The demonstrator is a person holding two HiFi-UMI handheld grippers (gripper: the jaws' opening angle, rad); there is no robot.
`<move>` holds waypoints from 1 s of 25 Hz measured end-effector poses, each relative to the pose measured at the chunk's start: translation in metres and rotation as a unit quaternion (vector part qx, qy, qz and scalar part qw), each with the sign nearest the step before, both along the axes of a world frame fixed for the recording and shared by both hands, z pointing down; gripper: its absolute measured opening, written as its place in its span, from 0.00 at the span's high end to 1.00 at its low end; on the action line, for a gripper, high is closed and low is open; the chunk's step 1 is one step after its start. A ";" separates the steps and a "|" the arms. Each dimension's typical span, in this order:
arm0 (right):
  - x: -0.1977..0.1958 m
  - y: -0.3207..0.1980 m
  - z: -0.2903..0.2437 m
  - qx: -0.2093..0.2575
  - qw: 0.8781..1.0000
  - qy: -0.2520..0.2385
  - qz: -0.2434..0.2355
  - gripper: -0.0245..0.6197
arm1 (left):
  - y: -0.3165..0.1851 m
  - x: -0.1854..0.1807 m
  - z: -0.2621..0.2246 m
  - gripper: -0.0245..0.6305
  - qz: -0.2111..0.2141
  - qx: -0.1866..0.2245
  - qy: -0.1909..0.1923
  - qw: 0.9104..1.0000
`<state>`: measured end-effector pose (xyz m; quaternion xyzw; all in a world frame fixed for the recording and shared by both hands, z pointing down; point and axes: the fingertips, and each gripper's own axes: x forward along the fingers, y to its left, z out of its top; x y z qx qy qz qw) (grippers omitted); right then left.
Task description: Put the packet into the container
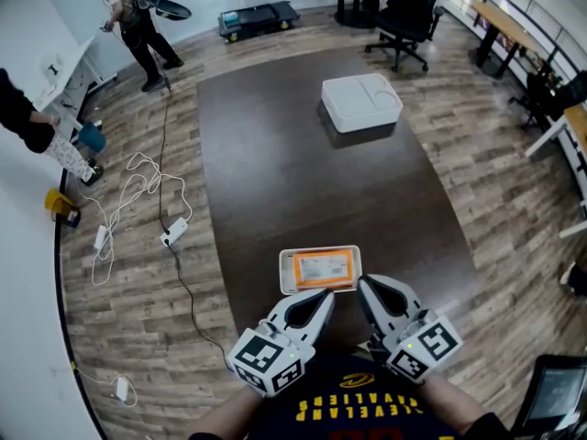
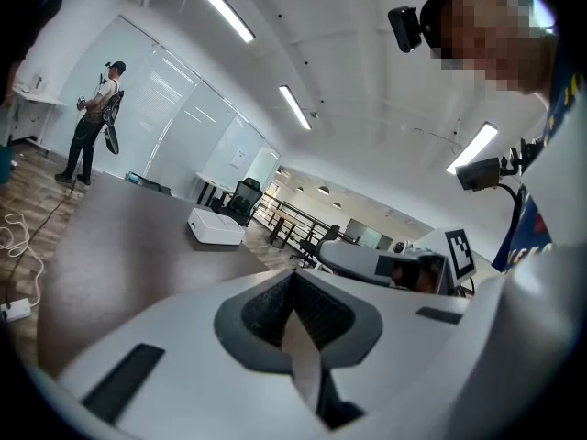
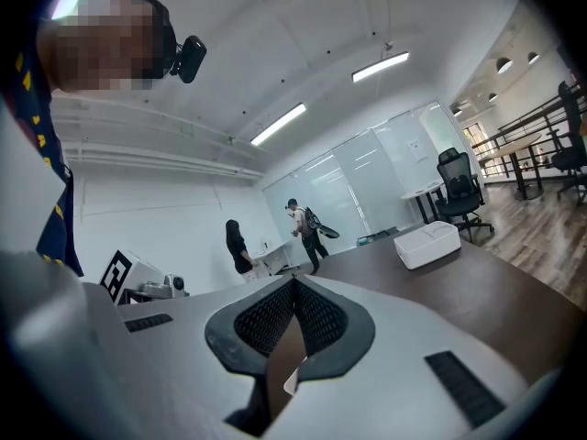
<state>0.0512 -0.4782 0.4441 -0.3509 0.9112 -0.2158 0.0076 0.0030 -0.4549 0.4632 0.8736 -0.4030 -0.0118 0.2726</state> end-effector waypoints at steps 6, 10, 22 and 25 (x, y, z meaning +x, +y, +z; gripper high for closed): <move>-0.001 0.000 -0.001 0.002 1.000 0.002 -0.009 0.95 | -0.001 0.002 0.001 0.96 0.001 -0.003 -0.002 1.000; -0.002 0.002 -0.002 0.004 1.000 0.001 -0.013 0.95 | -0.001 0.001 0.000 0.96 -0.002 -0.002 -0.004 1.000; 0.007 0.007 0.012 -0.019 1.000 -0.010 -0.013 0.95 | 0.007 0.011 0.010 0.96 -0.005 -0.017 -0.015 1.000; 0.008 0.010 0.017 -0.030 0.999 -0.012 -0.019 0.95 | 0.011 0.014 0.014 0.96 -0.008 -0.025 -0.019 0.999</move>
